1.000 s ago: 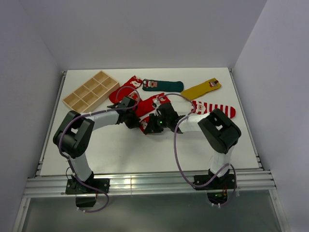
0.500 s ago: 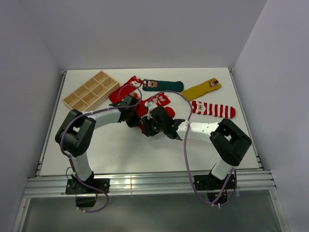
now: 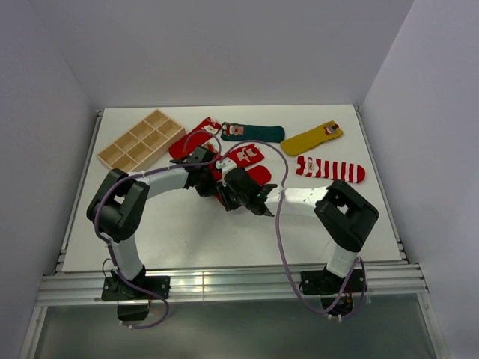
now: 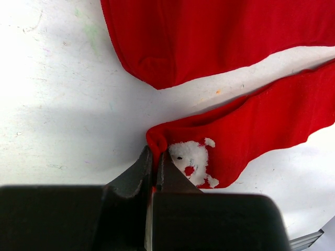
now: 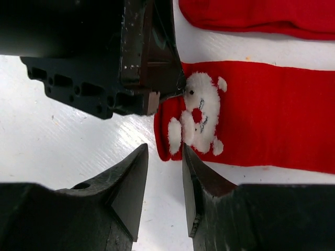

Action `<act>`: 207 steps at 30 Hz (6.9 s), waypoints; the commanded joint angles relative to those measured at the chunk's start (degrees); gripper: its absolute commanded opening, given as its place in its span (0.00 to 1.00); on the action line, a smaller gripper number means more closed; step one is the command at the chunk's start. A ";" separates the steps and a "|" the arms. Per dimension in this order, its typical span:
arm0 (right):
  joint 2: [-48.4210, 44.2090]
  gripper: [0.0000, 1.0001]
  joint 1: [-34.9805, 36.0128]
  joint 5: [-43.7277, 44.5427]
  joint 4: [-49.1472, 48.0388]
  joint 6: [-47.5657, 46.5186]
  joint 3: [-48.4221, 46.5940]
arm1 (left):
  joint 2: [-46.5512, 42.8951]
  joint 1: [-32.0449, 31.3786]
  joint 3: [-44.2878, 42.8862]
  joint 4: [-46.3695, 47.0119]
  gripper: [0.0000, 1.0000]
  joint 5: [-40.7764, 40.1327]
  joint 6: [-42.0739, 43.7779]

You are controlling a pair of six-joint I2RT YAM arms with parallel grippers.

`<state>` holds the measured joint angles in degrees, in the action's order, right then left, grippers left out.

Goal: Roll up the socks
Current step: Roll the sock at the center of the board.

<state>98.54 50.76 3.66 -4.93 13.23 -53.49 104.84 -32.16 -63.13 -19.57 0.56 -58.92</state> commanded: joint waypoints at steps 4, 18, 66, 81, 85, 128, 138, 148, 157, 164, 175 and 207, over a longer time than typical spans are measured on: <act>2.88 0.40 0.65 -0.49 -0.35 -2.42 -3.63 | 1.60 -0.36 -1.29 -3.10 0.00 -1.96 2.31; 7.72 0.08 0.48 0.74 3.52 0.30 -5.40 | 0.99 -0.44 -0.59 -2.93 0.00 -1.70 2.14; 20.64 0.00 -24.83 -52.18 -32.08 41.08 10.34 | -10.97 -0.36 19.89 27.74 0.46 3.75 0.47; 20.55 0.00 -24.84 -51.74 -30.49 40.20 9.99 | -6.93 -0.36 17.87 27.40 0.43 3.84 0.82; 20.20 0.00 -24.84 -51.47 -29.79 39.68 9.90 | -5.35 -0.36 16.64 25.21 0.38 3.66 0.91; -9.69 0.44 -4.36 -1.20 -1.12 1.54 5.77 | 2.39 -6.86 0.29 2.35 0.07 -7.06 5.30; -3.80 0.44 -2.86 -2.34 -6.94 -1.90 5.24 | 2.04 -7.04 0.47 2.17 0.07 -6.89 5.39; 0.42 0.39 -2.95 -3.40 -3.25 -0.41 2.61 | 2.30 -7.04 0.12 2.08 0.07 -5.92 5.65; 0.69 0.38 -2.77 0.11 3.43 3.28 1.73 | 1.78 -6.95 -0.15 2.26 0.07 -5.22 6.80; 1.04 0.39 -2.77 3.19 6.33 6.01 1.46 | 1.69 -6.95 -0.15 2.78 0.07 -6.18 8.29; 4.02 0.39 -1.28 3.63 7.04 7.06 -0.21 | 0.37 -6.86 0.11 3.05 0.07 -4.87 7.85; -0.28 0.00 -6.37 -17.07 -0.24 20.16 10.42 | -22.56 -4.84 20.06 17.10 0.84 -6.62 -8.58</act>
<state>98.59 45.98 -4.38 -6.28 30.13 -48.03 86.02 -37.17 -44.77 -6.55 -5.30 -64.45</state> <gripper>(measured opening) 0.020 0.826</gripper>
